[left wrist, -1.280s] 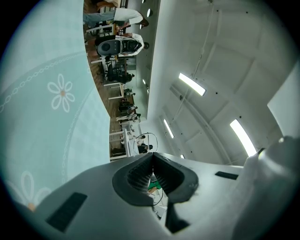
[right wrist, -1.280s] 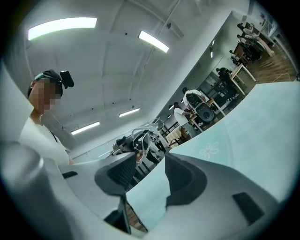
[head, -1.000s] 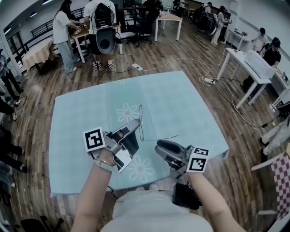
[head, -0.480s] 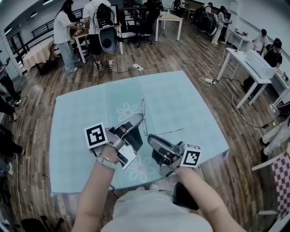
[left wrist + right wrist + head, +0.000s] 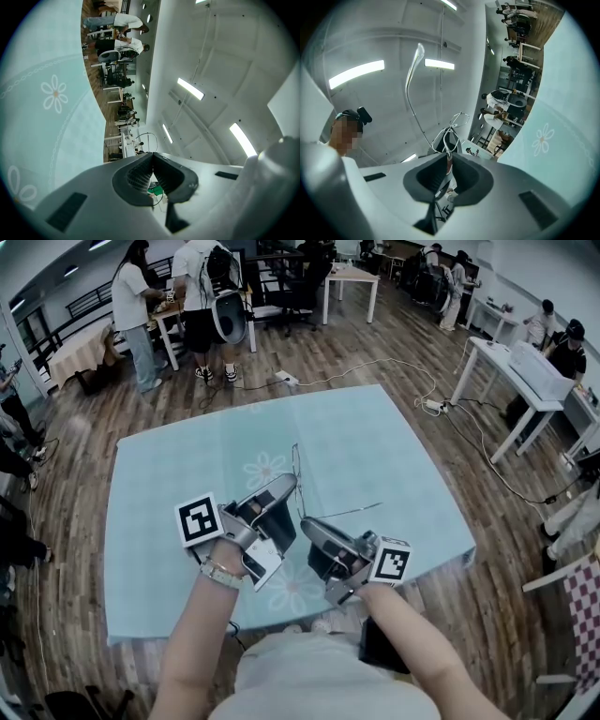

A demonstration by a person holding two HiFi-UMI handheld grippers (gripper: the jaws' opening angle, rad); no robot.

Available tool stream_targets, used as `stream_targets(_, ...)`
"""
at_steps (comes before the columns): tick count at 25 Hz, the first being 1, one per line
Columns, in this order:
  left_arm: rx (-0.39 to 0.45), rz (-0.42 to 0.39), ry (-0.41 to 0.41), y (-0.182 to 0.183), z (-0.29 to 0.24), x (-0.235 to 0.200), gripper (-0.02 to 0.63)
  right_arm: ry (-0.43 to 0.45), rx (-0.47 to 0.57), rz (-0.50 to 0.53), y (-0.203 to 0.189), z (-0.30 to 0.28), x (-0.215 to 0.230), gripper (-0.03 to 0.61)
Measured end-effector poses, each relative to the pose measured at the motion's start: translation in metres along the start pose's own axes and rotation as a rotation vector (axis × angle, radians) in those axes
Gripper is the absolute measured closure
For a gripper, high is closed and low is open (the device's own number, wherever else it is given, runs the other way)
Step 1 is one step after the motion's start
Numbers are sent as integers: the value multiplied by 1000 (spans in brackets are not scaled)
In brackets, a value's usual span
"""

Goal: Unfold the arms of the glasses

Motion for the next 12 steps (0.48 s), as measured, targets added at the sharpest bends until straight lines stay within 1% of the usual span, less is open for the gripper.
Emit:
stream_targets(4, 1, 5, 4, 2, 0, -2, 604, 10, 4, -9, 3, 4, 2, 540)
stream_targets(12, -7, 14, 2, 7, 11, -1, 603, 2, 10, 2, 7, 7, 0, 540)
Point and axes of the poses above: the fingertips, and each gripper's own axes: z backward along the fingers, x to its right, y out of its top, the point moved 9 cm from there along z, backward along the fingers, and after that the axes turned 2 degrees about -x, right-handed, at the moved point
